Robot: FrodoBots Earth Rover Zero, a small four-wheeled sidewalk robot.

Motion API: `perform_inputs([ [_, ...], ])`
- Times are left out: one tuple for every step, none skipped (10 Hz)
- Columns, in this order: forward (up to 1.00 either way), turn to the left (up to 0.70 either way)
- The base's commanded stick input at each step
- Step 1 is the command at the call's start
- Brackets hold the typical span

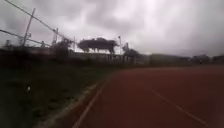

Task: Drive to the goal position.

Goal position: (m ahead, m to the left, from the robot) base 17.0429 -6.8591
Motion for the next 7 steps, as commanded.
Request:
perform_inputs([
  [0.70,0.00],
  [0.70,-0.30],
  [0.70,-0.27],
  [0.70,-0.07],
  [0.70,0.00],
  [0.70,0.00],
  [0.70,0.00],
])
